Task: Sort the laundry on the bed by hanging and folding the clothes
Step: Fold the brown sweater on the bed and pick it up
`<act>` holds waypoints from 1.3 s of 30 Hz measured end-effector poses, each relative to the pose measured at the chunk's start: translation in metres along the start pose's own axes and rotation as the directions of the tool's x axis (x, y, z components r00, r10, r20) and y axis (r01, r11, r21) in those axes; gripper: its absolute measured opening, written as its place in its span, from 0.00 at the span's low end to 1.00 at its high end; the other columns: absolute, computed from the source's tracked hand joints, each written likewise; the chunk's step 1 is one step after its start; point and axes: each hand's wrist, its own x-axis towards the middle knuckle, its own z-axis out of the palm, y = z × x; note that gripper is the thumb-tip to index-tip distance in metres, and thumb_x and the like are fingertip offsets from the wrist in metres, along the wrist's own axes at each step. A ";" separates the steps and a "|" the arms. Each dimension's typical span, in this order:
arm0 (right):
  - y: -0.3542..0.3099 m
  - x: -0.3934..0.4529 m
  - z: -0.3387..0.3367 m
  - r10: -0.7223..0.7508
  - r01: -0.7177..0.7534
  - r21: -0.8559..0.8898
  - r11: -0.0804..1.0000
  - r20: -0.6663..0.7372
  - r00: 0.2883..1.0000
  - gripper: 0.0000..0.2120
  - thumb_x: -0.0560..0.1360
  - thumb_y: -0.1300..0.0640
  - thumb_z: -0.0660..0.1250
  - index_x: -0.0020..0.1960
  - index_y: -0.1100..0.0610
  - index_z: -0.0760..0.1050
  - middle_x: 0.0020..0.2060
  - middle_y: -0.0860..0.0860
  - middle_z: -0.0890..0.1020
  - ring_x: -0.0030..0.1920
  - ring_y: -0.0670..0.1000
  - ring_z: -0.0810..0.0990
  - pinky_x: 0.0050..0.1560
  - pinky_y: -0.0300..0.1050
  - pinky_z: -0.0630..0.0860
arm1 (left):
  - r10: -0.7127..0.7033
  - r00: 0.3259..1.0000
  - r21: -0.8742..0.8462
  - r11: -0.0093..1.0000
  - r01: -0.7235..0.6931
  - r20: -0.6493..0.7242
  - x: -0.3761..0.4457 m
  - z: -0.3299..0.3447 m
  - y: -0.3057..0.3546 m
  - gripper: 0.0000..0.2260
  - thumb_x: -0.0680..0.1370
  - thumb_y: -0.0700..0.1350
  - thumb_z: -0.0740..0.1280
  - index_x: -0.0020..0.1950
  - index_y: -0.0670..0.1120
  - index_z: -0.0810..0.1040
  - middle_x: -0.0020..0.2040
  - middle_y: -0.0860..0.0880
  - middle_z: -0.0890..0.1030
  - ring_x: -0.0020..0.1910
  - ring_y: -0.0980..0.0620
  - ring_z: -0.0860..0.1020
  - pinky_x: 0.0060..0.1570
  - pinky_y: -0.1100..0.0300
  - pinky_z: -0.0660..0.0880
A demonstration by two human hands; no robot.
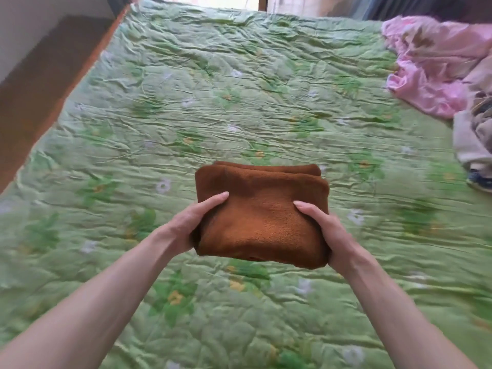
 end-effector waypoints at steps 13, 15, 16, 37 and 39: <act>-0.117 -0.319 -0.048 -0.107 0.172 0.178 0.969 -0.325 0.940 0.31 0.62 0.33 0.82 0.57 0.51 0.87 0.57 0.58 0.87 0.56 0.61 0.87 0.51 0.55 0.85 | 0.114 0.975 0.026 0.992 -0.121 0.188 -0.239 0.215 0.088 0.26 0.76 0.55 0.75 0.71 0.47 0.77 0.58 0.40 0.87 0.46 0.44 0.87 0.40 0.54 0.84; -0.118 -0.369 -0.065 -0.136 0.224 0.190 0.956 -0.390 0.911 0.31 0.62 0.34 0.82 0.58 0.51 0.87 0.57 0.58 0.87 0.56 0.61 0.87 0.51 0.54 0.84 | 0.140 0.960 0.045 0.987 -0.155 0.242 -0.266 0.256 0.081 0.26 0.76 0.54 0.75 0.72 0.48 0.76 0.59 0.40 0.86 0.47 0.43 0.87 0.40 0.53 0.84; -0.115 -0.392 -0.073 -0.155 0.256 0.194 0.947 -0.423 0.893 0.31 0.63 0.34 0.82 0.59 0.52 0.86 0.57 0.58 0.87 0.56 0.61 0.87 0.51 0.53 0.84 | 0.157 0.950 0.060 0.982 -0.179 0.270 -0.278 0.274 0.076 0.27 0.75 0.54 0.75 0.73 0.49 0.76 0.59 0.40 0.86 0.48 0.43 0.87 0.40 0.53 0.84; 0.014 -0.743 -0.192 -0.113 0.617 0.273 0.738 -0.852 0.512 0.33 0.67 0.38 0.81 0.67 0.53 0.81 0.57 0.56 0.87 0.56 0.60 0.87 0.56 0.57 0.84 | -0.142 0.779 0.454 0.869 -0.198 0.611 -0.448 0.554 -0.066 0.20 0.77 0.58 0.72 0.64 0.47 0.82 0.54 0.41 0.88 0.45 0.43 0.88 0.37 0.55 0.83; 0.024 -0.764 -0.190 -0.065 0.667 0.287 0.688 -0.891 0.450 0.32 0.69 0.40 0.80 0.68 0.53 0.79 0.57 0.56 0.87 0.56 0.60 0.87 0.52 0.56 0.85 | -0.173 0.739 0.481 0.847 -0.226 0.651 -0.456 0.581 -0.079 0.18 0.79 0.57 0.69 0.62 0.46 0.83 0.53 0.41 0.88 0.45 0.44 0.88 0.37 0.56 0.83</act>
